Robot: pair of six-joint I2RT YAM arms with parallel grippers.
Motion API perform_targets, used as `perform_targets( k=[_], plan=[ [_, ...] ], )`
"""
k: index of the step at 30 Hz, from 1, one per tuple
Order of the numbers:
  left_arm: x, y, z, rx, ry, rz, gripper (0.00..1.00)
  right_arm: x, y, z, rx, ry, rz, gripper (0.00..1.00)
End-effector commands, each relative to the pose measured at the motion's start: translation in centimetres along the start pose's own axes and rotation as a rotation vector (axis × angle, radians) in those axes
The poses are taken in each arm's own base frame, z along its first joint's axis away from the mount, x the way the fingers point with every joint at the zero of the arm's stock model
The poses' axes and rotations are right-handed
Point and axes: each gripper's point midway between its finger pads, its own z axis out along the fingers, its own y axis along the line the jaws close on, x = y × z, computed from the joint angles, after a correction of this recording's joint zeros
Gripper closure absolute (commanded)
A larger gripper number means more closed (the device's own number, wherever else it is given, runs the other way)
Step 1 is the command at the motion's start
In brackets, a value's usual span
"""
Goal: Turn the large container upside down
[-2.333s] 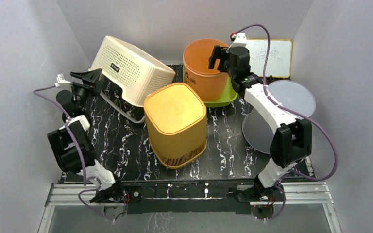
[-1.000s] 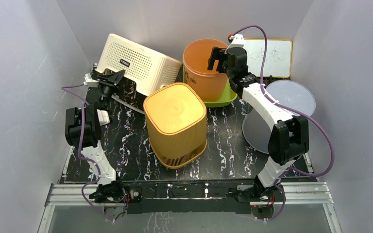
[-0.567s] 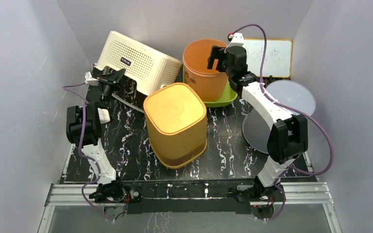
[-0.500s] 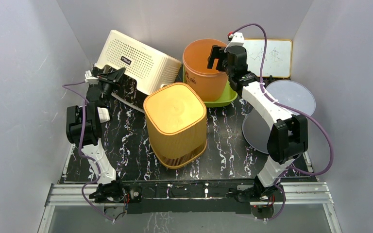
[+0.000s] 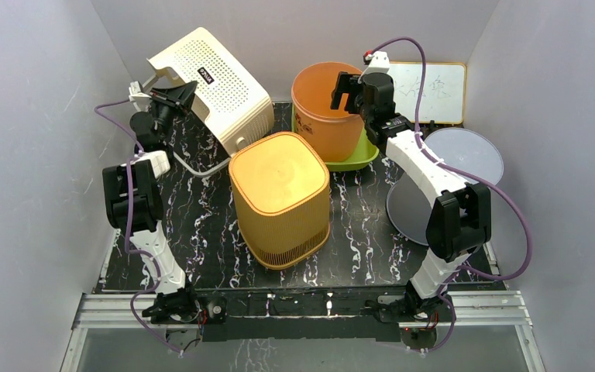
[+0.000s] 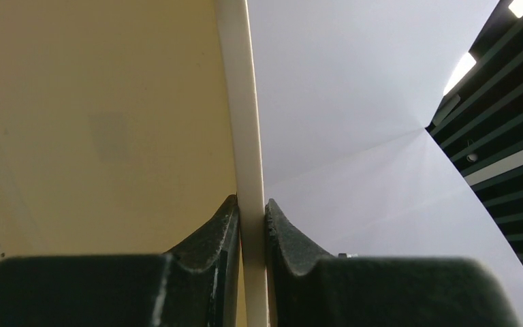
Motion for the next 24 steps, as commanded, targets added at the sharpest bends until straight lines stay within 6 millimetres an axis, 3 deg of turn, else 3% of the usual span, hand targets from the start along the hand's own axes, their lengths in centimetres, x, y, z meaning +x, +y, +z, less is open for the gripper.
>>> perform_targets(
  k=[1,7,19,24],
  plan=[
    [-0.7,0.0,0.5,0.030,-0.021,0.021,0.98,-2.8,0.3,0.3,-0.004,-0.081,0.012,0.16],
    [0.2,1.6,-0.5,0.009,-0.010,0.001,0.98,-2.6,0.2,0.3,0.001,-0.079,0.007,0.16],
    [-0.8,-3.3,1.7,-0.017,0.037,0.193,0.98,-2.8,0.3,0.3,-0.005,-0.081,0.011,0.16],
    [-0.8,-4.0,1.7,-0.030,0.043,0.248,0.97,-3.1,0.4,0.2,-0.011,-0.086,0.015,0.16]
  ],
)
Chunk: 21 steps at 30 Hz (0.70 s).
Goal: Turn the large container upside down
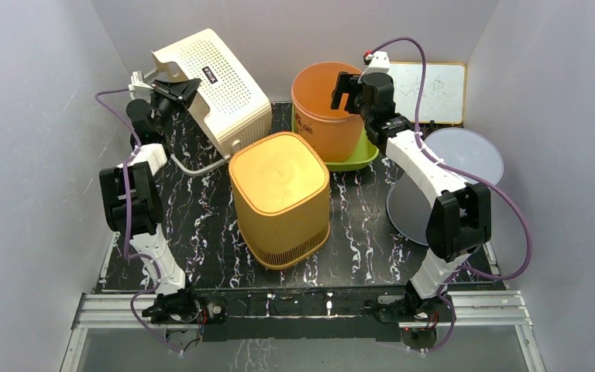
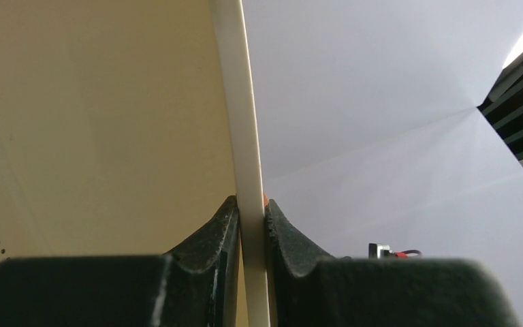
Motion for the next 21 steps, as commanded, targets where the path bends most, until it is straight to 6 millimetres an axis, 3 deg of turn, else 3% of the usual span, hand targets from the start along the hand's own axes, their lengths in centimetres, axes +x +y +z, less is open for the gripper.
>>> perform_targets(
  k=[1,11,17,18,21],
  plan=[
    [-1.7,-3.6,0.2,0.023,-0.038,0.178,0.97,-3.1,0.5,0.2,-0.014,-0.085,0.015,0.16],
    [-2.0,-7.5,0.7,0.045,0.007,0.258,0.97,-3.5,0.5,0.2,-0.011,-0.089,0.014,0.16],
    [-1.4,-6.5,-0.2,0.011,0.032,0.244,0.96,-3.1,0.6,0.1,-0.018,-0.082,0.019,0.16],
    [-1.4,-6.4,-0.3,0.016,0.035,0.232,0.92,-3.0,0.6,0.1,-0.018,-0.082,0.018,0.16],
    [-1.5,-7.5,0.1,0.045,0.054,0.235,0.63,-3.1,0.5,0.0,-0.016,-0.084,0.019,0.16]
  ],
)
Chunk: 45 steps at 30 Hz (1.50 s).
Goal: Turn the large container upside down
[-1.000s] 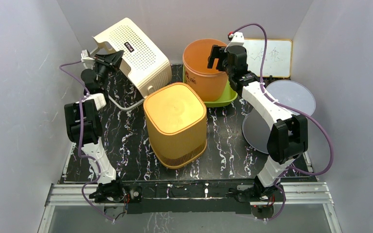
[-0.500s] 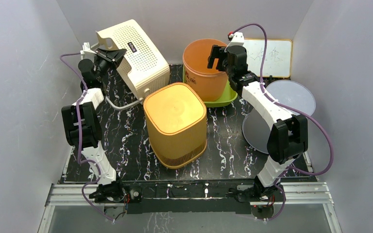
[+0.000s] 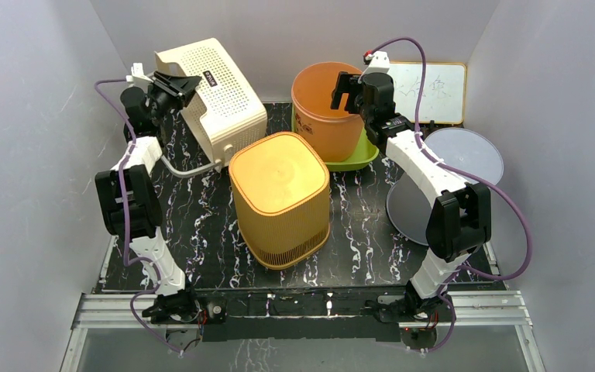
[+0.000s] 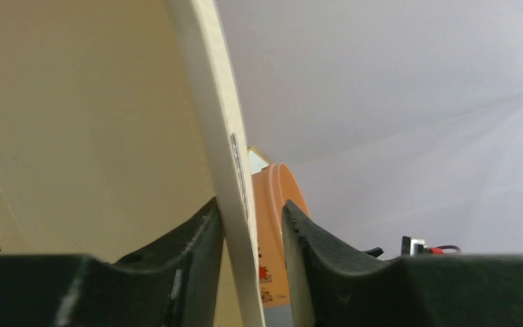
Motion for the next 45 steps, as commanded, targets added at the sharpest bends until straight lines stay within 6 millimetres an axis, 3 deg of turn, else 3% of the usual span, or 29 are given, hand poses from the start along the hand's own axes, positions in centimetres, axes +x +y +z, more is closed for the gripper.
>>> perform_targets(
  k=[1,4,6,8,16,22,29,37,40,43,45],
  plan=[
    [-2.5,-7.9,-1.0,0.158,-0.036,0.162,0.50,-3.1,0.5,0.0,-0.012,-0.085,0.018,0.16],
    [-2.4,-9.1,-1.2,0.167,-0.022,0.200,0.21,-3.1,0.5,0.0,-0.014,-0.085,0.019,0.16],
    [-2.3,-9.1,-1.4,0.145,-0.013,0.225,0.14,-3.0,0.5,0.0,-0.016,-0.082,0.018,0.16],
    [-2.1,-8.9,-1.7,0.123,0.001,0.236,0.13,-2.8,0.5,0.1,-0.018,-0.078,0.019,0.16],
    [-0.9,-6.3,-5.7,-0.049,0.021,0.286,0.15,-2.8,0.7,-0.1,-0.028,-0.079,0.024,0.16],
    [-1.5,-5.0,-9.5,-0.117,0.003,0.291,0.15,-2.7,0.8,-0.3,-0.038,-0.079,0.028,0.16],
    [0.3,-1.5,-11.4,-0.188,0.036,0.257,0.17,-2.0,0.9,-0.5,-0.051,-0.068,0.043,0.17],
    [5.0,-1.2,-14.9,-0.232,0.175,0.255,0.35,-2.2,0.8,-0.5,-0.044,-0.074,0.033,0.17],
    [6.1,-2.7,-16.5,-0.229,0.175,0.282,0.38,-2.2,1.0,-0.5,-0.055,-0.074,0.040,0.17],
    [7.0,-3.5,-17.9,-0.243,0.170,0.297,0.50,-2.1,1.2,-0.5,-0.063,-0.073,0.044,0.17],
    [7.8,-3.6,-18.7,-0.251,0.166,0.295,0.48,-2.1,1.3,-0.5,-0.069,-0.071,0.047,0.17]
  ],
)
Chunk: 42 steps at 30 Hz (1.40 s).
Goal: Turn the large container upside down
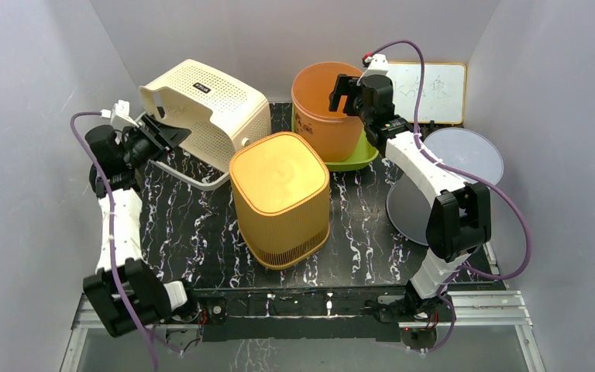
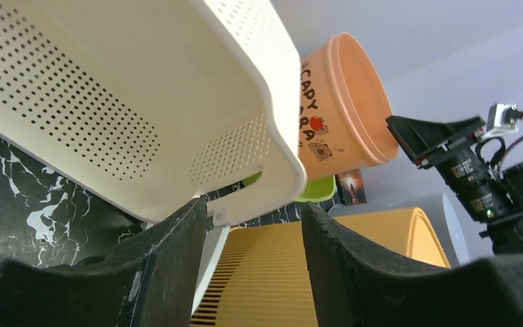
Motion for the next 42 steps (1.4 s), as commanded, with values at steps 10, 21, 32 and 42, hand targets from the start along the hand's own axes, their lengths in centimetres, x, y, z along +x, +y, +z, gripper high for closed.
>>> perform_targets(
  k=[10,21,32,42],
  plan=[
    [7.1,3.6,-3.9,-0.181,0.054,-0.024,0.38,-2.0,1.0,-0.9,-0.053,-0.065,0.035,0.18],
    [9.7,8.5,-2.2,-0.218,0.023,-0.095,0.38,-1.1,0.7,-0.9,-0.047,-0.047,0.032,0.18],
    [9.3,12.4,1.1,-0.203,-0.036,-0.159,0.39,-0.1,0.3,-0.5,-0.033,-0.026,0.020,0.18],
    [10.0,11.5,0.9,-0.220,0.090,-0.162,0.35,0.4,-0.1,-0.3,-0.016,-0.020,0.015,0.18]
  ],
)
